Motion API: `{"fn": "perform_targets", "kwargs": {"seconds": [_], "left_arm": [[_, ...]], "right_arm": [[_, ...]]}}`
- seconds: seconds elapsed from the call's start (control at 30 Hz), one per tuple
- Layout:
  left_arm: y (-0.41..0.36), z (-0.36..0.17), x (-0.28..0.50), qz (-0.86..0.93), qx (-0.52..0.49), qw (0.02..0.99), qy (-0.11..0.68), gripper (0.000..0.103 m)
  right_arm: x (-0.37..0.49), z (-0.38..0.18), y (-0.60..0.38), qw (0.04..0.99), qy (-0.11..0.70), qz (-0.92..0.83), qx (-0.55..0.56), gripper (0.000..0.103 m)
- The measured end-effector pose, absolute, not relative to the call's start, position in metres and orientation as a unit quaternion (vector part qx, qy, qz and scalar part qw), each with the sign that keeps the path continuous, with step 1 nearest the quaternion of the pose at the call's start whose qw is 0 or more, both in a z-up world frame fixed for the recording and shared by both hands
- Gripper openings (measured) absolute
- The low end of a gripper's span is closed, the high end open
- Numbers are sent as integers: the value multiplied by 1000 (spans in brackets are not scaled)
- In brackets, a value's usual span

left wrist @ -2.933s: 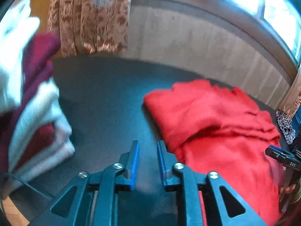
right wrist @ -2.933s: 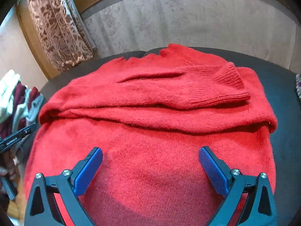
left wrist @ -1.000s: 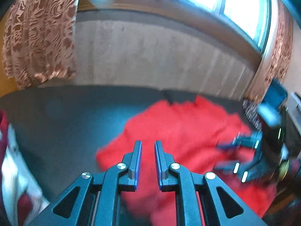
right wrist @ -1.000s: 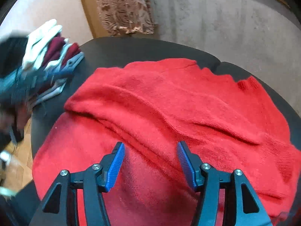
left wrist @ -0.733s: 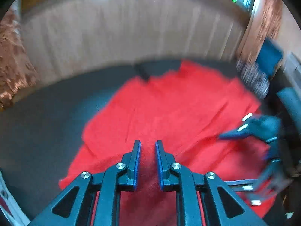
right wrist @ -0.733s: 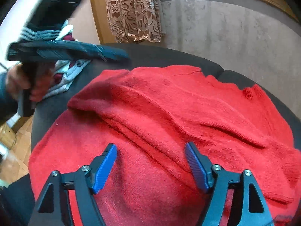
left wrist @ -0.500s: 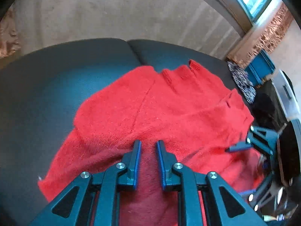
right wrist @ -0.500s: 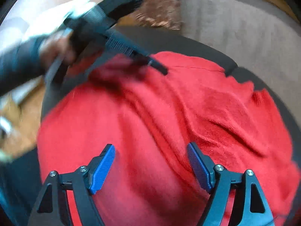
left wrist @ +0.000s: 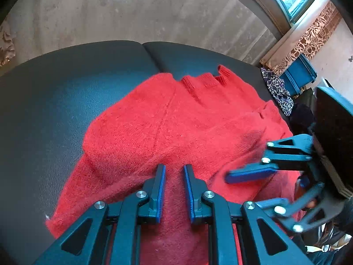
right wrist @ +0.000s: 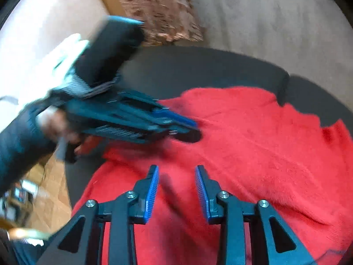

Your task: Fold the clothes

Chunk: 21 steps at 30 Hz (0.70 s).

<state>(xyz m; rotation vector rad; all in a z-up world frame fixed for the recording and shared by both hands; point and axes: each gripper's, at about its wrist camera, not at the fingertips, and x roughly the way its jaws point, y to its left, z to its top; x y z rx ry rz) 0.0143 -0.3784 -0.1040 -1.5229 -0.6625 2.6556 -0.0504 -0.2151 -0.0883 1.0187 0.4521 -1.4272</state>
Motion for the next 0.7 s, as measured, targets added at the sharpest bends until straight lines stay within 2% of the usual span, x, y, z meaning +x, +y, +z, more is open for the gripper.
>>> {"fn": "perform_targets", "kwargs": {"seconds": [0.1,0.17,0.23,0.27,0.33,0.4,0.5,0.6,0.67,0.7], "left_arm": [[-375,-103,20,851,-484,-2,-205,18],[-372,-103,19,853,-482,-12,-200,18],[-369,-104,22,859,-476,-23,-189,18],[-367,-104,23,862,-472,-28,-184,18],[-368,-106,22,864,-466,-37,-189,18],[-369,-107,22,863,-462,-43,-198,18],[-367,-106,20,863,-464,-45,-195,18],[-374,-106,19,857,-469,-39,-211,18],[-377,-106,16,852,-473,-34,-221,17],[-378,-105,15,850,-476,-32,-223,18]], "right_arm": [[-37,-92,-220,612,238,-628,417,33],[-25,-91,-217,612,255,-627,410,29],[-14,-88,-210,620,262,-615,411,12],[-7,-89,-201,628,266,-604,411,13],[-6,-104,-183,634,264,-580,438,2],[-8,-115,-165,630,254,-575,456,0],[-24,-114,-145,622,192,-583,485,0],[-20,-93,-146,624,216,-606,443,7],[-22,-74,-157,634,217,-619,409,8],[-22,-68,-165,639,218,-622,396,14]]}}
